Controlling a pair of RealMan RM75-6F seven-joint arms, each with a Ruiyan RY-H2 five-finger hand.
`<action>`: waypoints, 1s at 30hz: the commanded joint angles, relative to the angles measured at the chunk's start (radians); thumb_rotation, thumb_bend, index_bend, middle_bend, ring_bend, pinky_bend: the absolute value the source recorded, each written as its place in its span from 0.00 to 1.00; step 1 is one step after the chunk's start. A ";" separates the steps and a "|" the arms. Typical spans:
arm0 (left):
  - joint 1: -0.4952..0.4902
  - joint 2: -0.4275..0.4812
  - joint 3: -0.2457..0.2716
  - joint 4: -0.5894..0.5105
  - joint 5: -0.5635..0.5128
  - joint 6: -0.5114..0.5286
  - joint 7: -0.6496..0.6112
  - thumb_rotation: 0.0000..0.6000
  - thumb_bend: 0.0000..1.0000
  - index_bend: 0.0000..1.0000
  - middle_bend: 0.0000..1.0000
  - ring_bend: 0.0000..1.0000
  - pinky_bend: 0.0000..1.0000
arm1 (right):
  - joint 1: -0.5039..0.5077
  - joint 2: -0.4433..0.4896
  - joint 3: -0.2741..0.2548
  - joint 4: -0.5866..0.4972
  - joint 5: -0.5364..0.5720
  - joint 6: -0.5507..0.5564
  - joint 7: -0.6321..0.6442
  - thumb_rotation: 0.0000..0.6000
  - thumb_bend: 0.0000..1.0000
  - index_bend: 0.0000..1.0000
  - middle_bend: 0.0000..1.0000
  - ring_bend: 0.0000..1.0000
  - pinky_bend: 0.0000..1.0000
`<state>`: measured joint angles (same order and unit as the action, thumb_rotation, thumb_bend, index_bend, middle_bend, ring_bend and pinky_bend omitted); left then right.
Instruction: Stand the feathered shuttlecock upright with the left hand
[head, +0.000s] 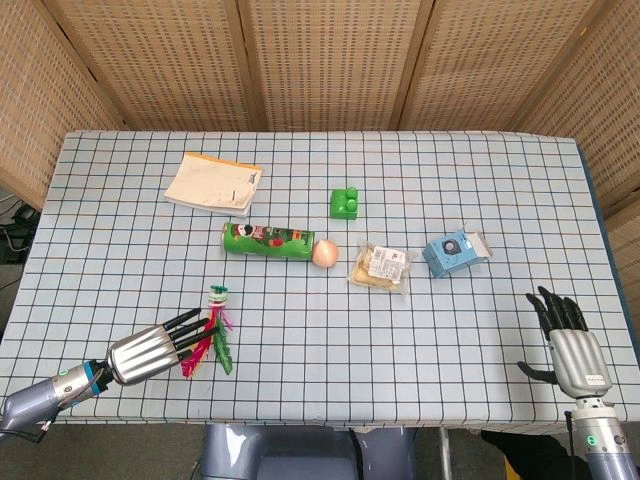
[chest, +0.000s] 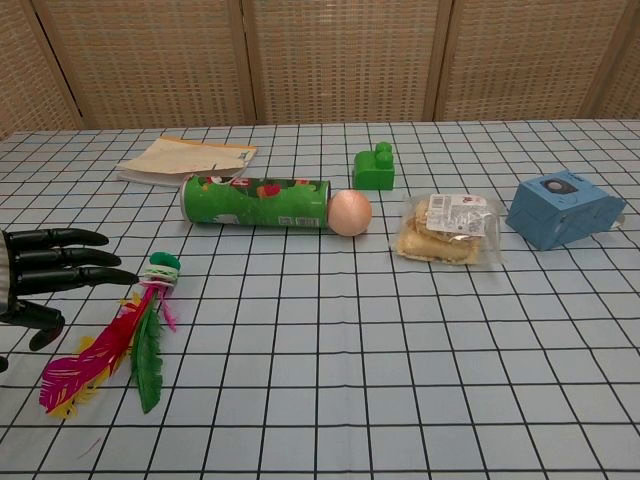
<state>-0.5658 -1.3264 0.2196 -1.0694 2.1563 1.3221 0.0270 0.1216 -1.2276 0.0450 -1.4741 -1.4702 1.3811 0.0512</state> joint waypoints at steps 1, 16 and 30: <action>-0.005 -0.011 0.008 0.007 -0.002 -0.009 0.000 1.00 0.24 0.54 0.00 0.00 0.00 | -0.001 0.001 0.001 0.000 0.000 0.002 0.003 1.00 0.01 0.02 0.00 0.00 0.00; -0.022 -0.084 0.032 0.046 -0.034 -0.052 0.017 1.00 0.25 0.50 0.00 0.00 0.00 | -0.001 0.009 0.003 -0.005 0.003 0.000 0.019 1.00 0.01 0.02 0.00 0.00 0.00; -0.026 -0.136 0.050 0.061 -0.058 -0.059 0.032 1.00 0.30 0.51 0.00 0.00 0.00 | -0.002 0.012 0.006 -0.010 0.006 0.000 0.024 1.00 0.01 0.03 0.00 0.00 0.00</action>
<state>-0.5922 -1.4609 0.2692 -1.0089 2.0992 1.2633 0.0582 0.1198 -1.2155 0.0512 -1.4837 -1.4643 1.3814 0.0754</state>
